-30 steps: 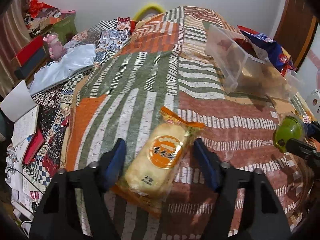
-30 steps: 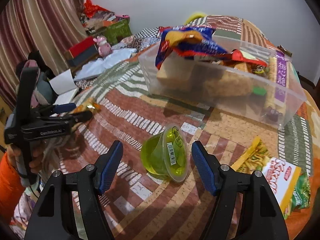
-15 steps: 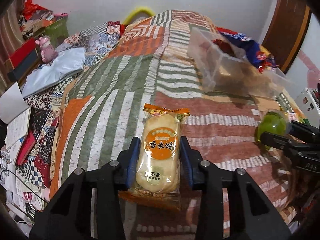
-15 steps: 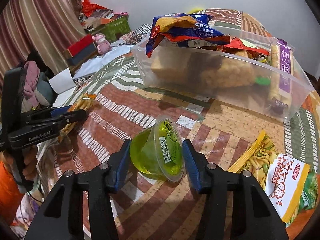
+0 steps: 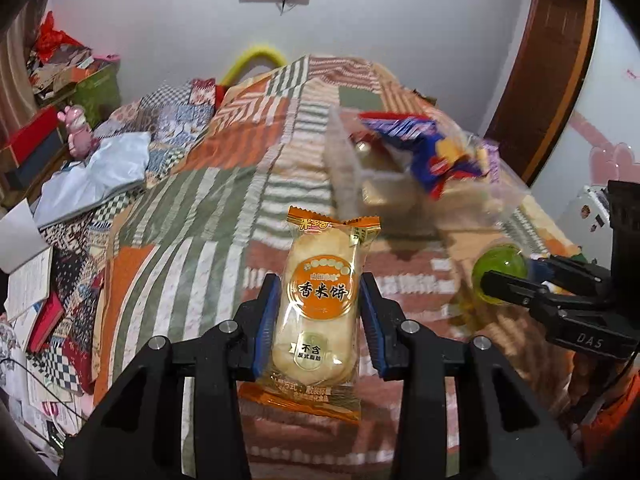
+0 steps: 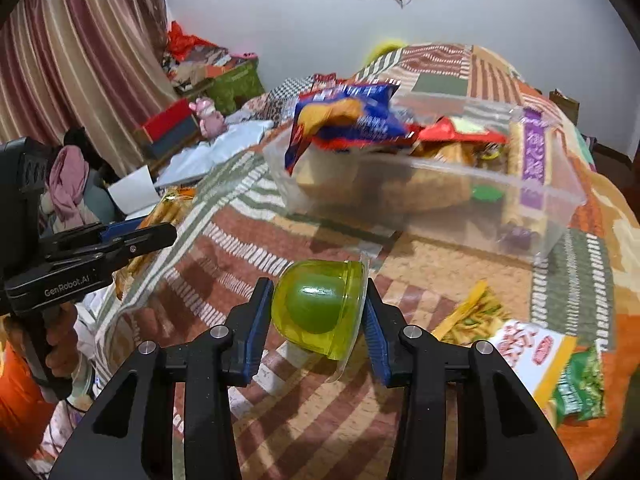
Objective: Organize snacks
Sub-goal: 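Lower the rice-cake pack and jelly cup into the clear box and open both grippers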
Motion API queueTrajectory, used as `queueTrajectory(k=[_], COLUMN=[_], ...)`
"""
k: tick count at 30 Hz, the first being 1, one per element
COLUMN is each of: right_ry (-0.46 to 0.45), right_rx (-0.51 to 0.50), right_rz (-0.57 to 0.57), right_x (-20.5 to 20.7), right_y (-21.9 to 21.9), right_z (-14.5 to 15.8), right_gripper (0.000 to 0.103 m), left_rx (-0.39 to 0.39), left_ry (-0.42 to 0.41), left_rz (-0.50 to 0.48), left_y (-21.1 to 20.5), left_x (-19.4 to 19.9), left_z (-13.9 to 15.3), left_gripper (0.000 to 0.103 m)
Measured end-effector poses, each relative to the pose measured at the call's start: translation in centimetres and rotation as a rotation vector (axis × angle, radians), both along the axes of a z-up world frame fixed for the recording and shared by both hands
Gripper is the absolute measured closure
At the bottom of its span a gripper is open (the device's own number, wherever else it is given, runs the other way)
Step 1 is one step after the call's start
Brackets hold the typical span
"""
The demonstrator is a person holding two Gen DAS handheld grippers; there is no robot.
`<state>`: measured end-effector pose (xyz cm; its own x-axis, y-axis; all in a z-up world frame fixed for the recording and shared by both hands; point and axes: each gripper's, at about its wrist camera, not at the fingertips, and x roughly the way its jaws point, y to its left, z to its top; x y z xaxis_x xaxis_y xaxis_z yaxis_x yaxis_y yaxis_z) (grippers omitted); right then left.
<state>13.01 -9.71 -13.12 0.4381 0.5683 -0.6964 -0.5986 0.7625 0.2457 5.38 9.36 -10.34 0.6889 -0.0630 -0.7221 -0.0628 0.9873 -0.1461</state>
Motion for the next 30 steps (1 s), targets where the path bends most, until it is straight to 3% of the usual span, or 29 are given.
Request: queueTrajectory(k=[11, 30], right_ry=[-0.084, -0.155], right_rx=[0.050, 0.072], right_rz=[-0.076, -0.163], right_x=[1.2, 6.9], right_y=[-3.0, -6.6], right_z=[3.3, 5.5], right_gripper=[0.063, 0.063], left_rx=[-0.059, -0.058], left_ry=[-0.091, -0.106], left_rz=[-0.027, -0.136], left_y=[-3.4, -10.5], left_x=[3.8, 12.7], left_z=[3.4, 5.1], left_gripper=[0.064, 0.064])
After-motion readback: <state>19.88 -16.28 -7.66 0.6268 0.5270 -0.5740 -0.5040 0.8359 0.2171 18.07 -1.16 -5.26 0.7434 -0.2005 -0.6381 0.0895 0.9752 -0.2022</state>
